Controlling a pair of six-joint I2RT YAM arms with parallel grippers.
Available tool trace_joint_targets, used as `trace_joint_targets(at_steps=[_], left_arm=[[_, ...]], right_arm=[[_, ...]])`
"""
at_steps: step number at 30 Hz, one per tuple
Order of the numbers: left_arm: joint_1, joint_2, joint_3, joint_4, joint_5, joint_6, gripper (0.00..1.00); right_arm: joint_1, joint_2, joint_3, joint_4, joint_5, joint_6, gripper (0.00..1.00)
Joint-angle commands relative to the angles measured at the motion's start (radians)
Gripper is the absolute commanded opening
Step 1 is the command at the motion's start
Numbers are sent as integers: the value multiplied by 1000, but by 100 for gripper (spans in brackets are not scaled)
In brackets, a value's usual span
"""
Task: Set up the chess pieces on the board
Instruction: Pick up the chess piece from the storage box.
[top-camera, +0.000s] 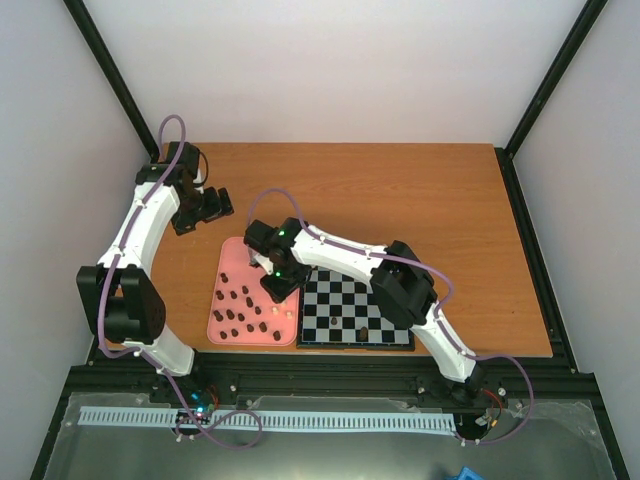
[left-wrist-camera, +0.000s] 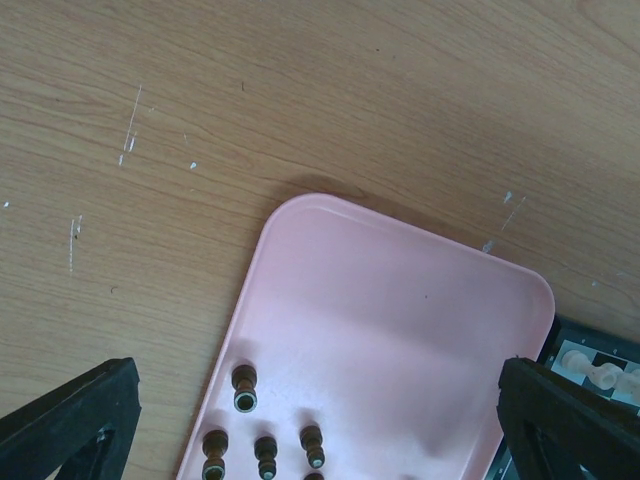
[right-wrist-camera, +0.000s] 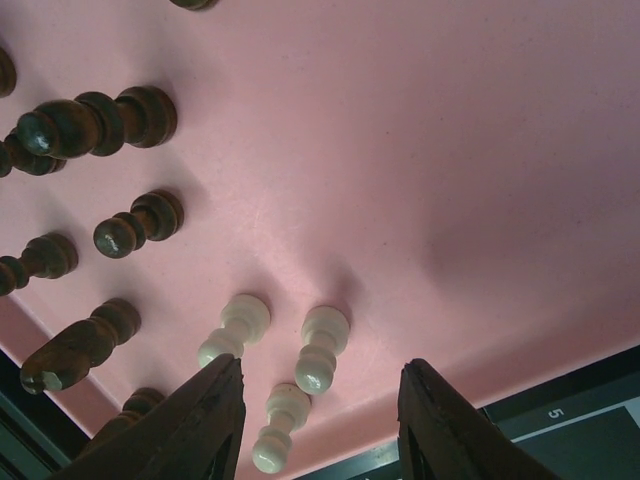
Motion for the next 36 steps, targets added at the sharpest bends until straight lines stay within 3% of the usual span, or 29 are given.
trace_joint_targets(at_steps=[1, 16, 26, 36], left_arm=[[4, -23, -2, 18, 9, 8, 100], [4, -18, -1, 17, 3, 8, 100], [5, -13, 0, 17, 3, 10, 100], [4, -11, 11, 13, 5, 9, 100]], right_arm=[[1, 18, -10, -9, -1, -8, 42], [-1, 58, 16, -18, -12, -28, 37], [-3, 65, 22, -22, -23, -38, 9], [-64, -60, 56, -48, 47, -1, 4]])
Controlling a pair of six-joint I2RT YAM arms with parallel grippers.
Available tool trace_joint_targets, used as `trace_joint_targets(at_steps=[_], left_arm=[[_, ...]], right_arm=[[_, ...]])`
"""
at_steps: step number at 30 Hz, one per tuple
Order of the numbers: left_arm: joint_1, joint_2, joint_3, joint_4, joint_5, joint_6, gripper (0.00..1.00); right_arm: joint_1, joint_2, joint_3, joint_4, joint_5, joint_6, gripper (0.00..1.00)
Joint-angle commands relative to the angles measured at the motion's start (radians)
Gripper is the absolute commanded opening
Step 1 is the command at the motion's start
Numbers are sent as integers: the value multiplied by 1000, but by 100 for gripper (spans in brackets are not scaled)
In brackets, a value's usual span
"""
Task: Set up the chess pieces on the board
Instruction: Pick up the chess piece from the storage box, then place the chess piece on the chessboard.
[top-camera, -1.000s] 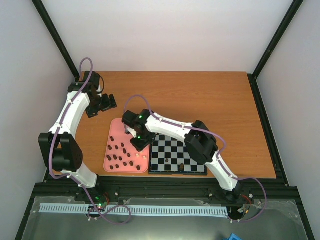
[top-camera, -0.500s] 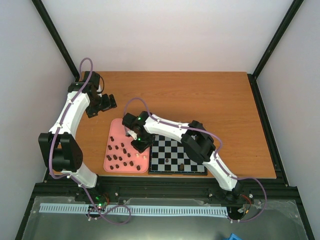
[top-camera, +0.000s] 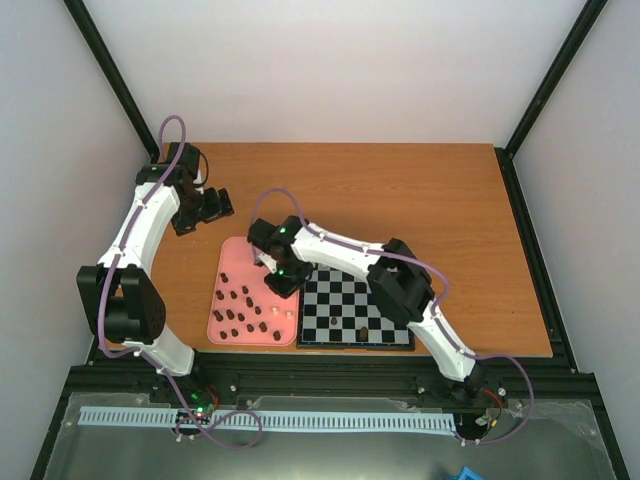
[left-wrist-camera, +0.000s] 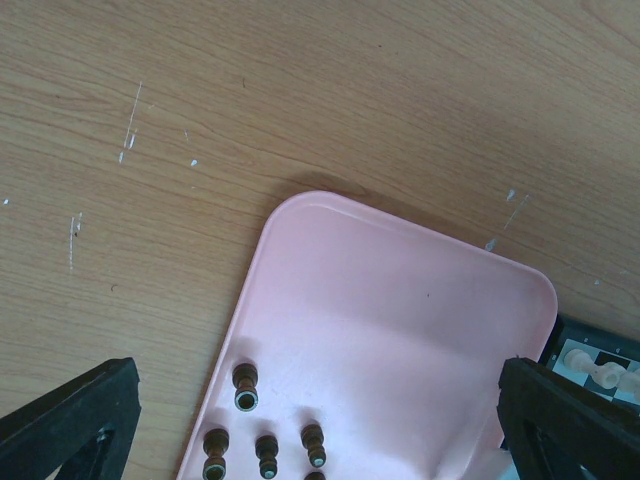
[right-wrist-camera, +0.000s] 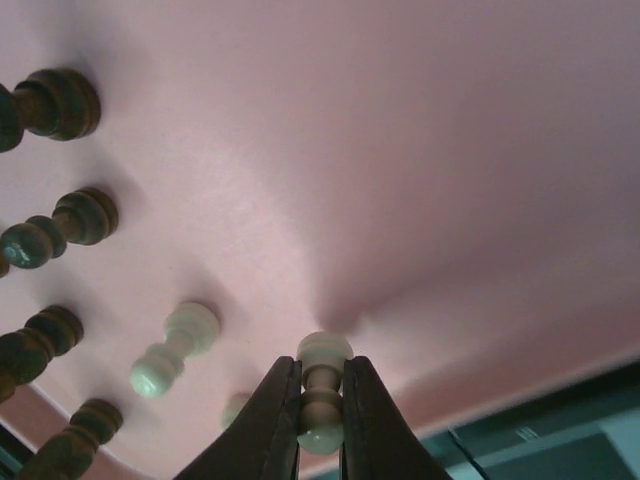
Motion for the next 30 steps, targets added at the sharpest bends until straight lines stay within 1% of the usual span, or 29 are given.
trace_joint_targets(at_steps=[1, 4, 9, 14, 21, 30], left_arm=[[5, -10, 18, 13, 7, 9, 100], [5, -6, 20, 15, 10, 8, 100], [4, 3, 31, 15, 11, 7, 100], [5, 10, 33, 12, 3, 7, 100], [5, 29, 49, 12, 5, 7, 100], [4, 46, 56, 5, -5, 11, 100]], right_arm=[[-67, -132, 34, -33, 52, 34, 4], [-132, -211, -33, -39, 76, 40, 4], [-243, -334, -241, -2, 74, 32, 4], [-317, -399, -365, 0, 96, -3, 4], [-386, -367, -391, 11, 109, -41, 5], [-410, -300, -385, 13, 157, -76, 6]])
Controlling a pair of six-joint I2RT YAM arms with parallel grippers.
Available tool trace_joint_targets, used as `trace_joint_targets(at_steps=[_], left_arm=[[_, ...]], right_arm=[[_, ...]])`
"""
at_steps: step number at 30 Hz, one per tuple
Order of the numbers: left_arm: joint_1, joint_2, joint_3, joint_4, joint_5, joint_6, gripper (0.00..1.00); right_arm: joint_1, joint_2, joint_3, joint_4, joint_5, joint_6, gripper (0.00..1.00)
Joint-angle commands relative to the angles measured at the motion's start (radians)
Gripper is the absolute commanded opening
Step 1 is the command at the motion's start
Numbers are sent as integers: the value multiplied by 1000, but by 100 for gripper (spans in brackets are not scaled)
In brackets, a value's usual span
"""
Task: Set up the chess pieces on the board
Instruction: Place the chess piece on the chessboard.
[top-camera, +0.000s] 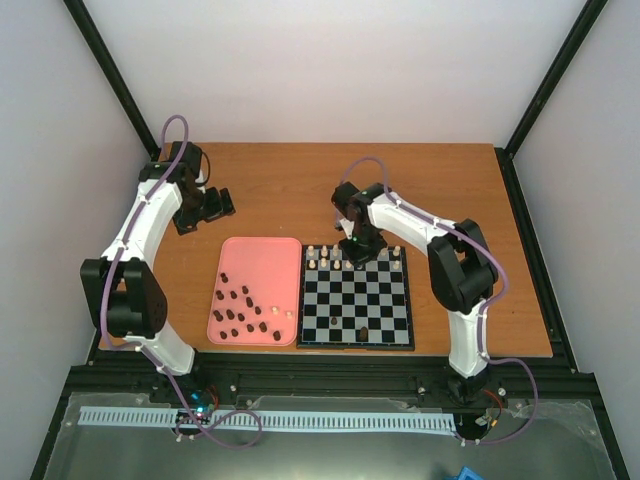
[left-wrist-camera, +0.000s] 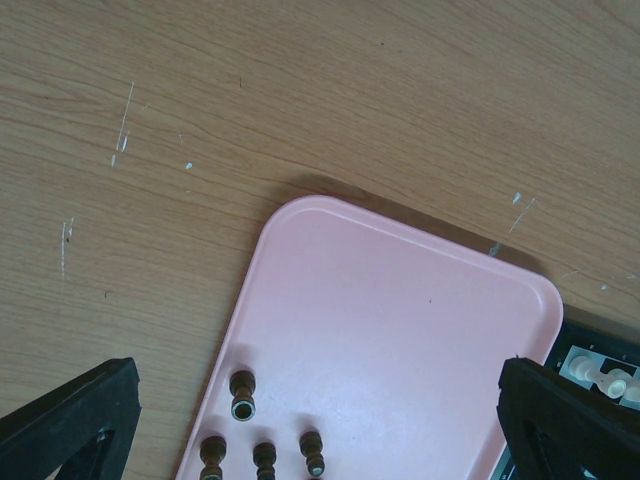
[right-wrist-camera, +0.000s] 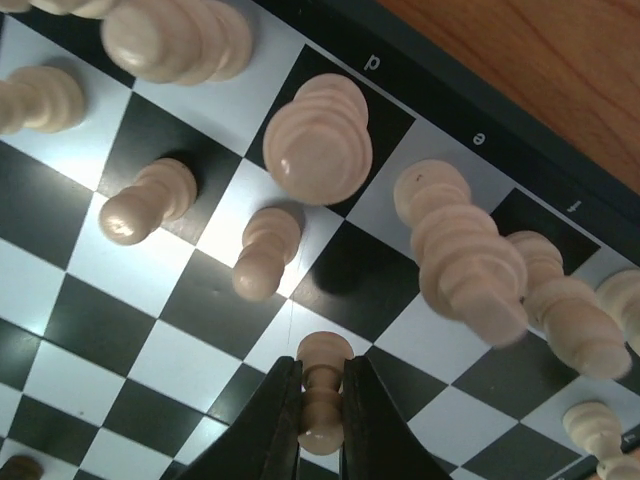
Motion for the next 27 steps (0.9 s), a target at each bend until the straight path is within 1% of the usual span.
trace_joint_targets(at_steps=[1, 16, 27], left_arm=[[5, 10, 39, 6, -9, 13, 100], [5, 48, 74, 1, -11, 10, 100], [5, 53, 74, 0, -13, 11, 100]], right_arm=[[-10, 36, 12, 8, 36, -30, 6], [-27, 79, 43, 20, 44, -37, 6], [-32, 96, 49, 32, 37, -37, 6]])
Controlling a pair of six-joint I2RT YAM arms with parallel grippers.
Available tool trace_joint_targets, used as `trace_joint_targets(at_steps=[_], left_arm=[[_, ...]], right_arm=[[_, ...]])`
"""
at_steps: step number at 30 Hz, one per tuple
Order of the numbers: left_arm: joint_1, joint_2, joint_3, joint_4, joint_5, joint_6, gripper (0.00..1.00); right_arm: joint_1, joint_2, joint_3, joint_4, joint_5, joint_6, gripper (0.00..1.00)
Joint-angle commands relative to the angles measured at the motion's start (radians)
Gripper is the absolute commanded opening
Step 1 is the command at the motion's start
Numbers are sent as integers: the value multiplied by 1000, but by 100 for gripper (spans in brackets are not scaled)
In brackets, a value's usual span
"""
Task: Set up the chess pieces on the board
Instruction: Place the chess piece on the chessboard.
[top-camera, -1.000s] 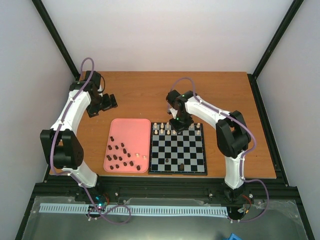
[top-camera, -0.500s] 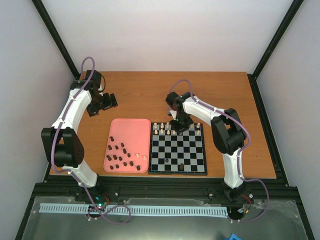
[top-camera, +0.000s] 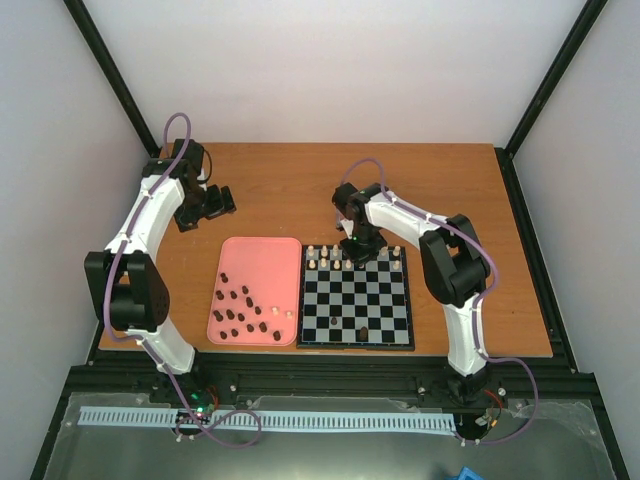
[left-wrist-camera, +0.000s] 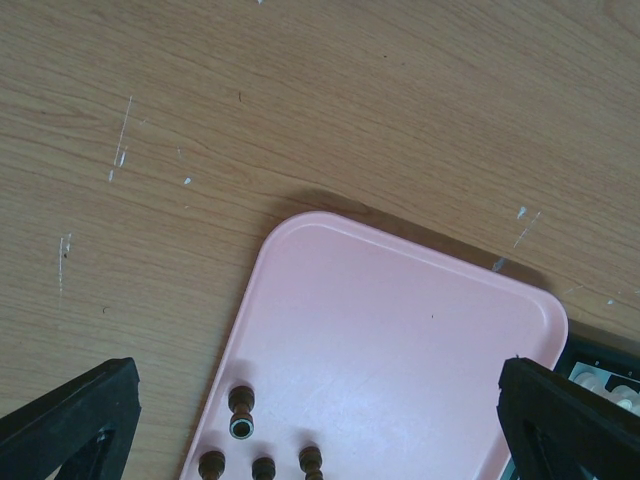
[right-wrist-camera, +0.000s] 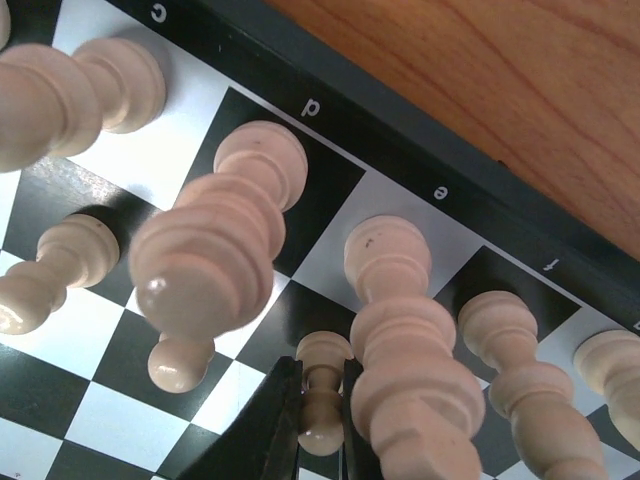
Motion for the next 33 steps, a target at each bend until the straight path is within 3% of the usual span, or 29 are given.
trace_joint_targets(at_steps=[1, 23, 33], left_arm=[[5, 6, 38, 1, -5, 11, 100], [5, 1, 38, -1, -10, 11, 100], [5, -9, 31, 2, -7, 10, 100]], right_arm=[[-8, 18, 23, 13, 7, -13, 7], [-8, -15, 20, 19, 0, 2, 18], [-7, -70, 21, -2, 2, 23, 30]])
